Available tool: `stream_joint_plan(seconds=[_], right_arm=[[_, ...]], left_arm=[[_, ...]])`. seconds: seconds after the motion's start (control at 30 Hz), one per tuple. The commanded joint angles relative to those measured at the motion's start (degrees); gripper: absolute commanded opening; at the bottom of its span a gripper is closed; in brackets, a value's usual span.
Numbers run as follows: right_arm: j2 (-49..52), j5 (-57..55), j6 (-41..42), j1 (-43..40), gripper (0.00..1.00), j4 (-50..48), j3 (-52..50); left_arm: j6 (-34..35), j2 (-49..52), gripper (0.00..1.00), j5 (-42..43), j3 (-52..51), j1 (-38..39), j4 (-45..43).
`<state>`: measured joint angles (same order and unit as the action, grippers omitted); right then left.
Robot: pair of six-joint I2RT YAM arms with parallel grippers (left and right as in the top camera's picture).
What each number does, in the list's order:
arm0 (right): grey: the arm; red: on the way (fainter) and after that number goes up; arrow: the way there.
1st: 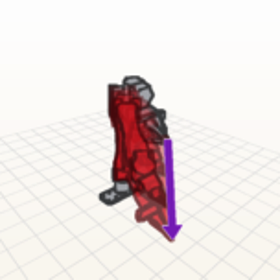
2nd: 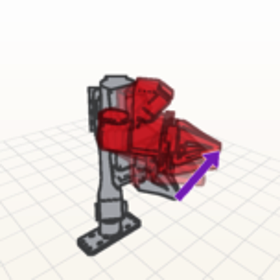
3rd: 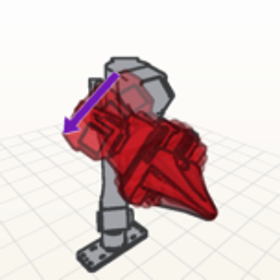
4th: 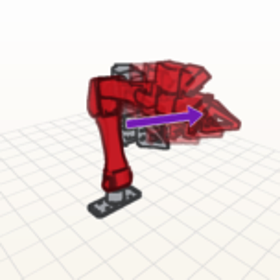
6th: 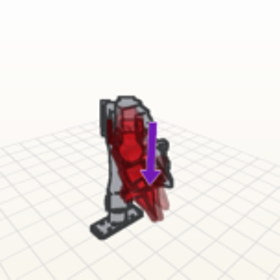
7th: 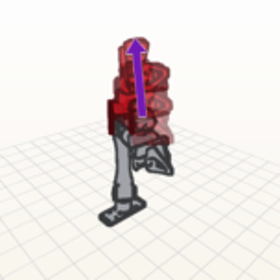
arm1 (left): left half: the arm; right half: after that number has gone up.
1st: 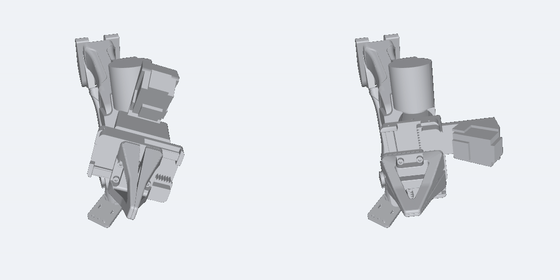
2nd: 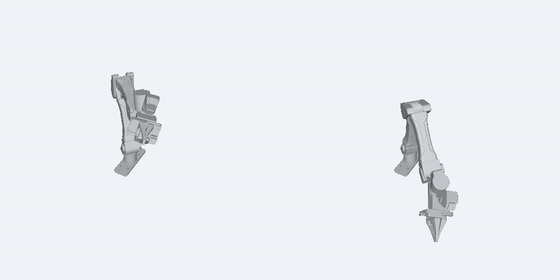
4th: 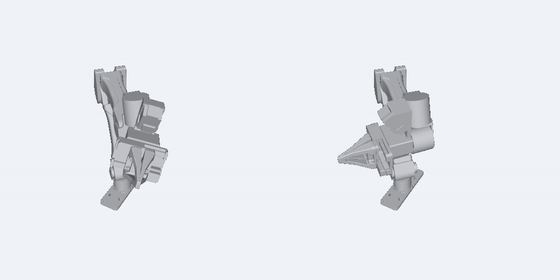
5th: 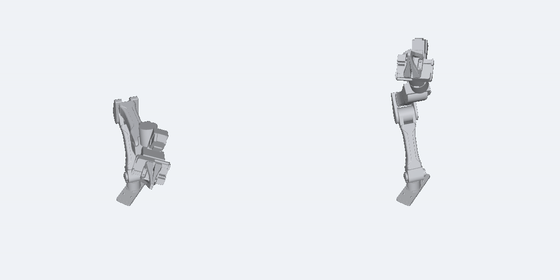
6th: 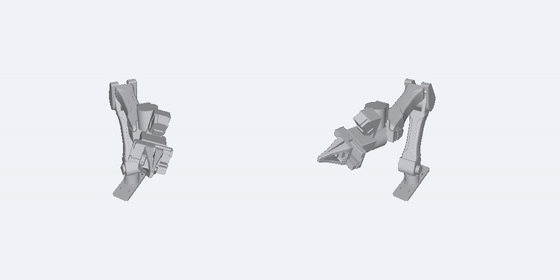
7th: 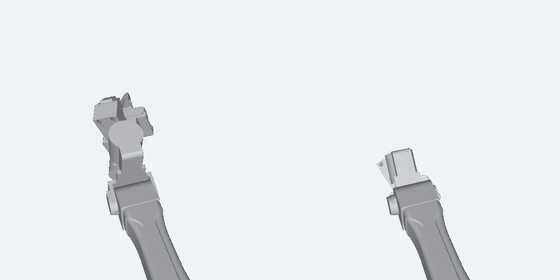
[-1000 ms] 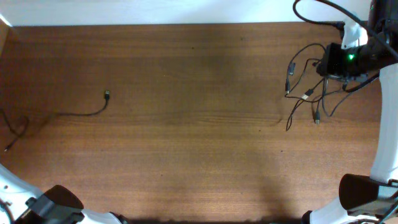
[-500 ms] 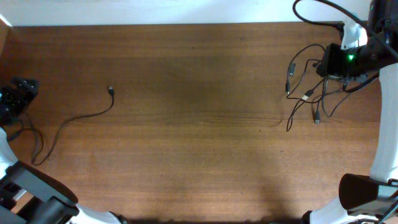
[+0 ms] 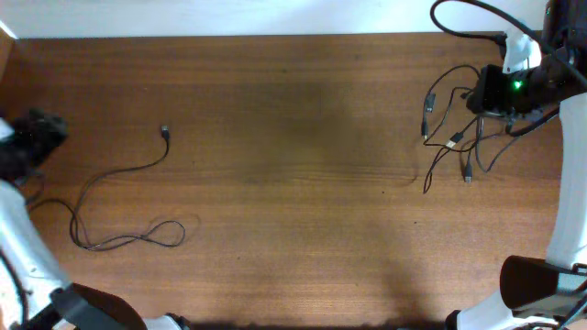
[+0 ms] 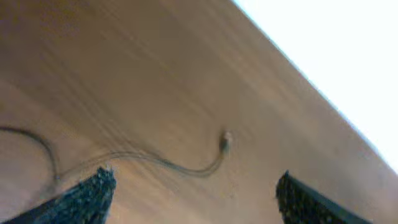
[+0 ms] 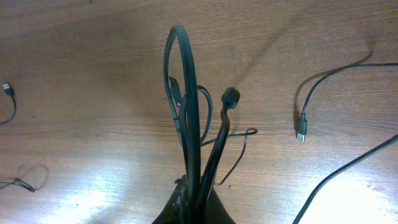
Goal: Untangle cables
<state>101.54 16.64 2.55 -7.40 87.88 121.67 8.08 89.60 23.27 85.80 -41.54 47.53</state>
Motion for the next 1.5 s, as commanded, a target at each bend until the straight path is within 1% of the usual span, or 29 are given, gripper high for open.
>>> stream_joint_plan(seconds=[0.0,0.03,0.07,0.1,0.13,0.2,0.27,0.33,0.4,0.43,0.5,0.63,0.67,0.7,0.73,0.8,0.9,0.93,0.97,1.0,1.13,1.2,1.23,1.27,1.33,1.37,1.43,1.47], right_arm=[[0.2,0.7,-0.7,0.3,0.04,-0.1,0.4],[0.2,0.7,-0.7,0.3,0.04,-0.1,0.4],[0.2,0.7,-0.7,0.3,0.04,-0.1,0.4],[0.2,0.7,-0.7,0.3,0.04,-0.1,0.4],[0.2,0.7,-0.7,0.3,0.04,-0.1,0.4],[0.2,0.7,-0.6,0.3,0.04,-0.3,0.4],[0.2,0.7,-0.6,0.3,0.04,-0.5,0.4],[0.2,0.7,-0.6,0.3,0.04,-0.5,0.4],[0.2,0.7,-0.6,0.3,0.04,-0.5,0.4],[0.2,0.7,-0.6,0.3,0.04,-0.5,0.4],[0.2,0.7,-0.6,0.3,0.04,-0.5,0.4],[0.2,0.7,-0.6,0.3,0.04,-0.5,0.4],[0.2,0.7,-0.6,0.3,0.04,-0.5,0.4],[0.2,0.7,-0.6,0.3,0.04,-0.5,0.4],[0.2,0.7,-0.6,0.3,0.04,-0.5,0.4],[0.2,0.7,-0.6,0.3,0.04,-0.5,0.4],[0.2,0.7,-0.6,0.3,0.04,-0.7,0.4],[0.2,0.7,-0.6,0.3,0.04,-0.8,0.4],[0.2,0.7,-0.6,0.3,0.04,-0.8,0.4],[0.2,0.7,-0.6,0.3,0.04,-0.8,0.4],[0.2,0.7,-0.6,0.3,0.04,-1.0,0.4],[0.2,0.7,-0.6,0.3,0.04,-1.4,0.4],[0.2,0.7,-0.6,0.3,0.04,-1.4,0.4],[0.2,0.7,-0.6,0.3,0.04,-1.4,0.4],[0.2,0.7,-0.6,0.3,0.04,-1.4,0.4],[0.2,0.7,-0.6,0.3,0.04,-1.3,0.4],[0.2,0.7,-0.6,0.3,0.04,-1.3,0.4],[0.2,0.7,-0.6,0.3,0.04,-1.3,0.4]], left_arm=[[-4.1,2.4,0.65,-3.6,-2.3,10.8,6.4],[-4.1,3.4,0.42,-3.8,-4.2,14.3,6.6],[-4.1,3.8,0.31,-3.9,-5.2,16.1,6.6],[-4.0,4.7,0.09,-4.4,-7.2,19.3,6.9],[-3.6,5.3,0.00,-5.6,-8.8,21.8,7.7],[-3.6,6.1,0.00,-6.6,-14.4,26.9,8.1],[-3.6,6.1,0.00,-6.6,-17.9,28.9,7.7],[-3.2,6.1,0.00,-7.4,-23.6,30.2,4.7],[3.0,6.1,0.00,-13.3,-28.8,30.1,2.2],[6.7,6.1,0.00,-18.2,-31.3,30.0,1.0],[12.1,6.1,0.00,-25.7,-32.9,30.0,0.1],[14.6,6.1,0.00,-34.2,-32.9,30.0,-0.8],[16.5,6.1,0.00,-37.6,-32.9,29.9,-0.8],[21.1,6.1,0.00,-43.1,-32.9,28.8,-1.0],[22.7,6.1,0.00,-44.6,-32.9,27.5,-1.7],[22.7,6.1,0.00,-44.5,-32.9,24.6,-4.2],[22.6,6.1,0.00,-42.9,-33.0,21.6,-11.0],[21.0,6.1,0.00,-40.0,-33.0,21.4,-14.6],[16.6,6.1,0.00,-36.0,-33.0,21.5,-18.9],[15.1,6.1,0.00,-34.9,-33.0,21.5,-20.7],[14.9,6.1,0.00,-35.0,-33.0,20.0,-23.6],[11.0,6.2,0.00,-34.1,-33.0,18.9,-27.6],[9.7,6.6,0.04,-33.9,-33.0,18.9,-29.7],[8.2,7.0,0.13,-33.9,-33.0,18.9,-31.6],[4.5,8.3,0.42,-33.9,-33.0,18.9,-36.5],[-0.2,9.6,0.50,-34.0,-33.0,18.9,-39.6],[-7.0,11.1,0.52,-34.0,-33.0,18.8,-42.8],[-7.5,11.2,0.54,-34.0,-33.0,18.8,-43.2]])
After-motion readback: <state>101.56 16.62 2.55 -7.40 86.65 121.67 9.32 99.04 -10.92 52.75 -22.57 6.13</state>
